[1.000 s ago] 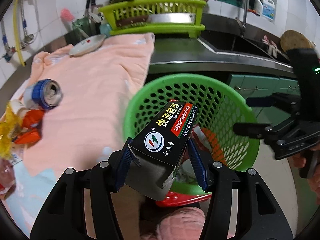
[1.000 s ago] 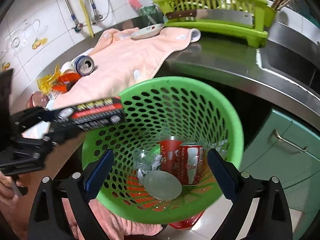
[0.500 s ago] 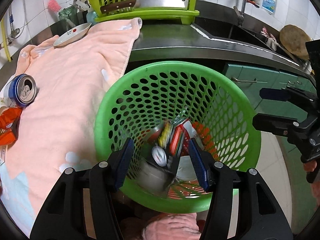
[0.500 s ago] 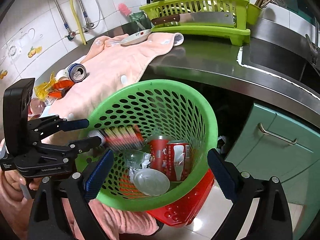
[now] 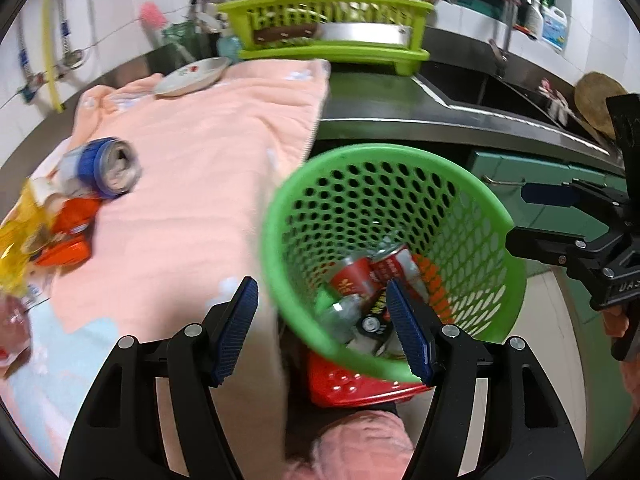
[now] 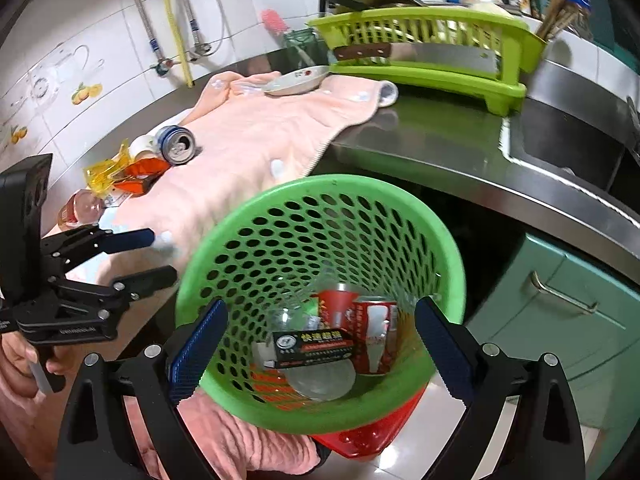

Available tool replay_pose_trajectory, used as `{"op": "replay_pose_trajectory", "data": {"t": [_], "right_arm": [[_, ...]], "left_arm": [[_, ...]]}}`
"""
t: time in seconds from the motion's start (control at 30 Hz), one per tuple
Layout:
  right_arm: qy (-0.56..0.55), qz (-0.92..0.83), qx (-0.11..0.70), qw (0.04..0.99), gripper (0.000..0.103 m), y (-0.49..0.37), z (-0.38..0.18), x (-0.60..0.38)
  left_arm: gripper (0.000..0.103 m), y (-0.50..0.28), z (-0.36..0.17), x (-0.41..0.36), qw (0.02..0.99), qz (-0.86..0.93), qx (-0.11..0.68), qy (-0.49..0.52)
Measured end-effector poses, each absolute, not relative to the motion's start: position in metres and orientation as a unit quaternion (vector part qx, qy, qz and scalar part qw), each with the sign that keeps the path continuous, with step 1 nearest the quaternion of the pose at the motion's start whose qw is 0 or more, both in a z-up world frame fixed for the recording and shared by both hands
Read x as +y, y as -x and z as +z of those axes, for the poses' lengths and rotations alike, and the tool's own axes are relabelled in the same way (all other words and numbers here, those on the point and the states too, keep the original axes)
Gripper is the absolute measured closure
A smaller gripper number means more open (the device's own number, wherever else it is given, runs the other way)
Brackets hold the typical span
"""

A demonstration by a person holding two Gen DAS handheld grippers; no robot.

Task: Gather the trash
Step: 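Lower the black box into the green basket and open the left gripper, then move the left gripper to the yellow Dongpeng bottle and grasp it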

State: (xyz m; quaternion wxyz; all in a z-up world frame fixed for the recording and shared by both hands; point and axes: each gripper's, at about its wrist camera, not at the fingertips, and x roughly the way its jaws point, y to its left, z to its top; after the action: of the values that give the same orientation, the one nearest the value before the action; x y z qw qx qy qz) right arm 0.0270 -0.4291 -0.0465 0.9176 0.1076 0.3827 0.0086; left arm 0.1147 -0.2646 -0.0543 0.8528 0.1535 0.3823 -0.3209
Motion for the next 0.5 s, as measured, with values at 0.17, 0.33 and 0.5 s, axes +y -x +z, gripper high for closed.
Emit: {"op": "replay_pose_trajectory", "data": {"t": [0.17,0.33,0.5], "right_arm": [[-0.098,0.03,0.382,0.919,0.012,-0.04,-0.041,-0.409],[-0.082,0.057,0.38,0.919,0.012,-0.057,-0.034,-0.382],[-0.063,0.087,0.378,0.92,0.012,-0.075,-0.026,-0.352]], "left_arm": [[0.034,-0.116,-0.043,-0.226,0.869,-0.29,0.376,-0.143],[0.032,-0.121,-0.031,-0.177,0.886,-0.249,0.373,-0.121],[0.031,-0.124,-0.022,-0.13,0.9,-0.205,0.374,-0.095]]}}
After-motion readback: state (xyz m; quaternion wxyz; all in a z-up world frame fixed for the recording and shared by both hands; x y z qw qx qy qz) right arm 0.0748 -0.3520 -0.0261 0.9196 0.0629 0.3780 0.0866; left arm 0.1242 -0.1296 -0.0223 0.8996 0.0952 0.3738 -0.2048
